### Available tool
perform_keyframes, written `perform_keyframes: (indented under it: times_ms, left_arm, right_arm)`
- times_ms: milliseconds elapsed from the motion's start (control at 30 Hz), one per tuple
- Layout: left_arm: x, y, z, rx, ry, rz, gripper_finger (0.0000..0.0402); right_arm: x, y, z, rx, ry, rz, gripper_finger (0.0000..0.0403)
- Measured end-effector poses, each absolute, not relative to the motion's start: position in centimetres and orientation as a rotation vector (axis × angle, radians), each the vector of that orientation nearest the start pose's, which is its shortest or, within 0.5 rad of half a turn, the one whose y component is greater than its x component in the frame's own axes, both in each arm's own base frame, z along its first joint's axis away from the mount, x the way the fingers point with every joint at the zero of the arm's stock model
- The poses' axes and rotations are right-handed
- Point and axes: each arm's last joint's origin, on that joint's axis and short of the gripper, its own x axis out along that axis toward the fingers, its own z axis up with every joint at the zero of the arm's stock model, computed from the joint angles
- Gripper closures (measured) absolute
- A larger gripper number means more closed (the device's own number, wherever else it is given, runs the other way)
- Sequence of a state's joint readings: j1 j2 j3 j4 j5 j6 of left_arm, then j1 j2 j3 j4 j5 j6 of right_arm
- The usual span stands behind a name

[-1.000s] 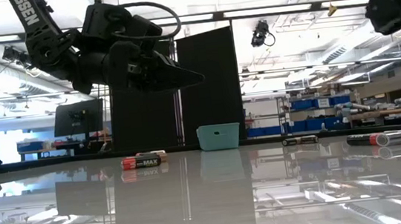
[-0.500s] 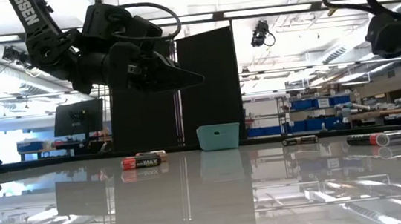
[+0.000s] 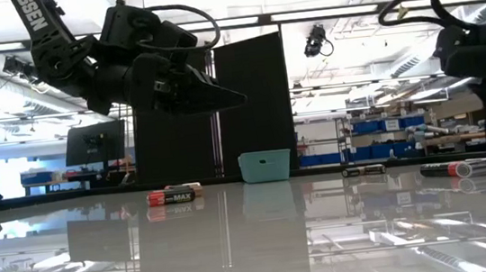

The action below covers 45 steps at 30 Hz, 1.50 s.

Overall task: Sort batteries
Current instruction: Put the silver battery into the yellow bin

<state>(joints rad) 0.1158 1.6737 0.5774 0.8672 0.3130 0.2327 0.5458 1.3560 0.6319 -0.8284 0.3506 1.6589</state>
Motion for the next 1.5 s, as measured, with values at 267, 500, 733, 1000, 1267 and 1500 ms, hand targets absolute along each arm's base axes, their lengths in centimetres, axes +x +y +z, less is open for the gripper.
perform_keyframes:
  times_ms: [267,500,733,1000,1267,1500]
  left_arm:
    - [30.4,2.6,15.4,0.181,0.201,-0.221,0.0396]
    - [30.4,2.6,15.3,0.179,0.209,-0.222,0.0396]
    - [30.4,2.6,15.3,0.178,0.209,-0.222,0.0396]
    - [30.4,2.6,15.4,0.176,0.204,-0.221,0.0396]
    - [30.4,2.7,15.5,0.137,0.199,-0.207,0.0396]
    - [30.8,2.8,15.3,0.065,0.132,-0.192,0.0396]
  right_arm:
    - [17.0,8.4,14.9,0.662,1.084,-0.908,0.0246]
    - [16.7,8.3,14.0,0.677,1.078,-0.885,0.0254]
    - [15.8,7.8,12.3,0.713,1.063,-0.892,0.0261]
    - [15.9,8.0,12.7,0.662,1.104,-0.859,0.0345]
    - [15.5,7.9,13.7,0.576,1.247,-0.891,0.0345]
    - [15.6,7.9,15.7,0.483,1.260,-0.944,0.0345]
